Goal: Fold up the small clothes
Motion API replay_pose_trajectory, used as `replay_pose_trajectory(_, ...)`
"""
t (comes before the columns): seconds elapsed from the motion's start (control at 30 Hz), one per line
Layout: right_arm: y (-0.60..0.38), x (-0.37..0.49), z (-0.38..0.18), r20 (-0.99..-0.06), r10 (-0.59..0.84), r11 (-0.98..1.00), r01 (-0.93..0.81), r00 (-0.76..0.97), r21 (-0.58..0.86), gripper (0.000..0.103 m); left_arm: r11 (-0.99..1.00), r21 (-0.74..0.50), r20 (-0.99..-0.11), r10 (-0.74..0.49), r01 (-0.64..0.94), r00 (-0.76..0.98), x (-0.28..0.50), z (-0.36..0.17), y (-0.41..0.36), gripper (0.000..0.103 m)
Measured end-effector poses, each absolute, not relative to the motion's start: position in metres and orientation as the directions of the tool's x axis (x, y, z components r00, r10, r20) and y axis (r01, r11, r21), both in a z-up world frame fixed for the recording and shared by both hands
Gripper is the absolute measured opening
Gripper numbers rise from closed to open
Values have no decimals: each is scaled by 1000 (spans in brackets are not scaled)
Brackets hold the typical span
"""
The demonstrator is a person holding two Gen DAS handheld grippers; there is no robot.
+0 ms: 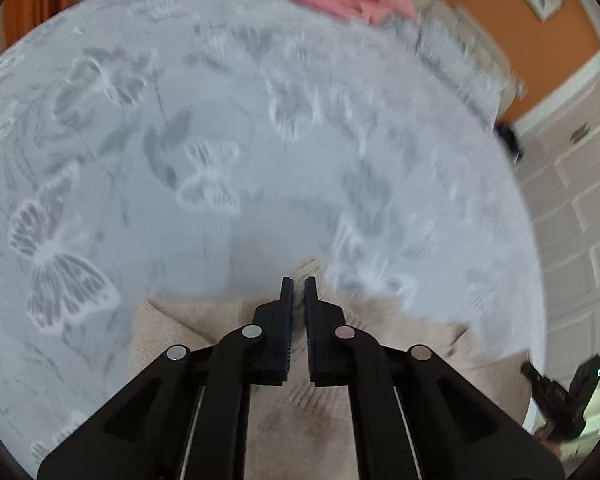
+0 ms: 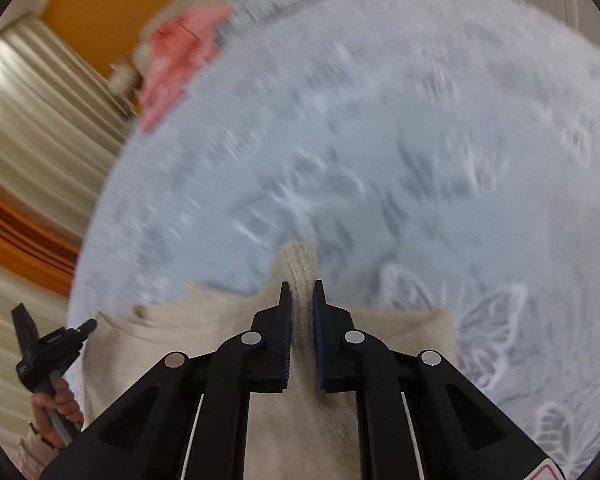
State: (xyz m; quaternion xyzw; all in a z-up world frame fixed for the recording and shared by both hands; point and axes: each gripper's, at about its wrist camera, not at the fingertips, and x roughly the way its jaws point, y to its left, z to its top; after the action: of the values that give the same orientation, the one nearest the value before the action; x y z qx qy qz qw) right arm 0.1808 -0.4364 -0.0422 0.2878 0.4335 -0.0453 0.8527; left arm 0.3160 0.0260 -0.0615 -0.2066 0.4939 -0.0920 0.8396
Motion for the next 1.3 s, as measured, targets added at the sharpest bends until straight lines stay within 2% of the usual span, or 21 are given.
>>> replay_pose_trajectory(0.1,-450,162,-10,-704,132,833,307,698,460,8,917,-398,-777,-318,-33,543,311,-43,39,4)
replay_pose_trajectory(0.13,-459,160,-13,-710,114,833,323,695,449,8,925,-378,-788,-293,-49,542,312,-45,45,4)
replay_pose_trajectory(0.2,-481,160,-47,-768,93,806,406,633,431,7,932,-349,-816,-250,-98,522,317,-60,58,4)
replay_pose_trajectory(0.23,-496,163,-84,-826,109,763,486,554,426,7,930,-336,-839,-223,-150,496,322,-76,66,3)
replay_pose_trajectory(0.33,-493,168,-115,-871,108,778,504,480,375,8,929,-266,-893,-136,-258,429,326,-110,81,0)
replay_pose_trajectory(0.43,-491,165,-102,-847,134,747,509,514,428,22,894,-364,-869,-224,-263,442,318,-107,90,0)
replay_pose_trajectory(0.47,-493,161,-95,-842,132,738,515,524,436,32,886,-391,-856,-250,-251,452,313,-102,91,2)
replay_pose_trajectory(0.5,-496,154,-87,-834,122,730,521,538,442,47,884,-403,-848,-263,-238,461,307,-95,92,9)
replay_pose_trajectory(0.53,-497,142,-76,-821,101,718,529,562,451,57,883,-420,-833,-285,-209,474,299,-84,93,13)
replay_pose_trajectory(0.57,-498,129,-68,-810,80,707,539,581,457,70,881,-437,-818,-308,-178,485,289,-73,93,32)
replay_pose_trajectory(0.6,-498,114,-62,-801,65,698,546,595,463,72,886,-436,-811,-310,-159,495,280,-64,92,56)
replay_pose_trajectory(0.67,-495,88,-59,-792,74,693,539,607,478,72,902,-420,-790,-310,-98,530,265,-47,82,73)
replay_pose_trajectory(0.8,-485,44,-68,-805,97,652,574,586,496,72,955,-290,-812,-283,68,511,279,-35,33,89)
replay_pose_trajectory(0.87,-474,32,-71,-801,120,624,583,587,520,72,967,-225,-842,-254,118,477,296,-44,7,91)
replay_pose_trajectory(0.97,-458,26,-73,-797,155,618,572,583,539,72,982,-156,-888,-188,111,419,319,-71,-15,89)
replay_pose_trajectory(1.03,-449,29,-73,-802,168,638,557,573,531,72,980,-167,-905,-196,109,378,329,-87,-20,48)
replay_pose_trajectory(1.07,-445,32,-71,-807,166,654,549,567,520,72,985,-145,-914,-168,89,369,329,-91,-17,22)
replay_pose_trajectory(1.1,-442,36,-69,-811,159,671,542,563,507,72,984,-160,-907,-177,75,383,330,-89,-11,7)
replay_pose_trajectory(1.17,-436,42,-65,-817,150,698,525,557,487,72,967,-253,-880,-241,27,409,329,-82,9,7)
replay_pose_trajectory(1.3,-432,52,-73,-836,137,724,522,531,451,72,974,-222,-888,-182,-47,422,319,-95,45,8)
